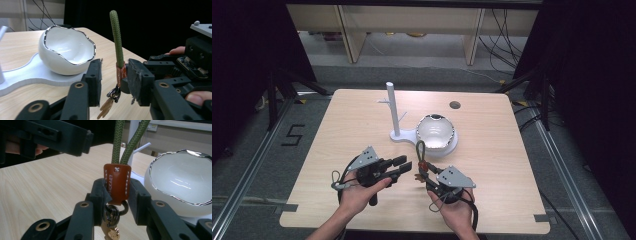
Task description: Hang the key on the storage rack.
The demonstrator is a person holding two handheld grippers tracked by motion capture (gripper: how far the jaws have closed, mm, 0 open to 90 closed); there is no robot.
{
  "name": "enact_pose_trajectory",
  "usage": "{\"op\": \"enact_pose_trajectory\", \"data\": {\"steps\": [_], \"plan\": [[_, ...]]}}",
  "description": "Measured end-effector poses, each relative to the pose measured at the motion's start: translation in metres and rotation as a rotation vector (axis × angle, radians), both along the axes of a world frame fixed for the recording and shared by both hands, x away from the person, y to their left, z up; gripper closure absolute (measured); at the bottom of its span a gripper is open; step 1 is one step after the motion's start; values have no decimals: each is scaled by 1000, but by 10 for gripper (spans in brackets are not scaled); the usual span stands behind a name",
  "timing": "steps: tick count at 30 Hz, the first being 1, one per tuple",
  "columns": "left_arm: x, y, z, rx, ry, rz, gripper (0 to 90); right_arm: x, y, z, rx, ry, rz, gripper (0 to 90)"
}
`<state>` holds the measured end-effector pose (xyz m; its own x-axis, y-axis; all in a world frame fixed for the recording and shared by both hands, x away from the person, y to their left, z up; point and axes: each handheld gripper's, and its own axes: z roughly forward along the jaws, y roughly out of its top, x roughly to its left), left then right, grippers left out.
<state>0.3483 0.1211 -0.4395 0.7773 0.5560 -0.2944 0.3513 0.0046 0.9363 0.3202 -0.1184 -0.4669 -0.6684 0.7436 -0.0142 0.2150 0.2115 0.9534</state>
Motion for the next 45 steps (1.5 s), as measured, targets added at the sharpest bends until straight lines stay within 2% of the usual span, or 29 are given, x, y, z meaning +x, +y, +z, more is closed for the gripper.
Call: {"op": "enact_pose_trajectory", "data": {"steps": [2,3,5,13,14,16,17,18,19,20,23,25,27,29,30,34,35,42,45], "plan": [[2,-2,1,6,8,-3,670,1,1,-1,-2,-10,6,685],[4,-5,1,-1,16,-12,678,1,2,-1,14,-4,10,685],[6,-8,1,-5,20,-23,689,0,1,-1,-8,-12,8,685],[13,-16,0,-20,47,-44,719,-1,2,-1,-12,-5,13,685],[13,-17,0,-22,50,-48,727,0,2,-1,-17,-37,9,685],[13,-18,0,-26,52,-48,736,-1,2,-1,-15,-21,12,685],[14,-19,0,-36,54,-56,747,0,3,-2,-4,-25,24,685],[14,-20,0,-30,56,-49,772,0,2,-1,-19,-43,19,685],[14,-20,1,-28,53,-47,785,-1,3,-2,4,-15,27,685],[14,-19,1,-27,53,-47,803,-1,2,-1,-14,-27,10,685],[14,-19,1,-24,52,-48,824,-2,2,-1,-12,-28,6,685],[14,-19,2,-26,50,-48,828,-1,2,0,-18,-46,4,685],[13,-19,3,-15,41,-46,829,0,2,0,-22,-56,6,684],[11,-20,4,-9,33,-43,831,-3,4,0,8,-8,17,683],[11,-20,5,-5,18,-49,832,-1,3,1,-13,-43,25,677],[8,-21,7,25,-9,-40,833,-1,4,1,-5,-28,37,660],[7,-22,8,39,-29,-33,834,-1,3,1,-17,-29,33,633],[7,-17,12,59,-74,-9,833,-1,5,-1,-33,-6,28,549],[8,-15,13,59,-81,-2,833,0,3,-1,-41,-23,22,537]]}}
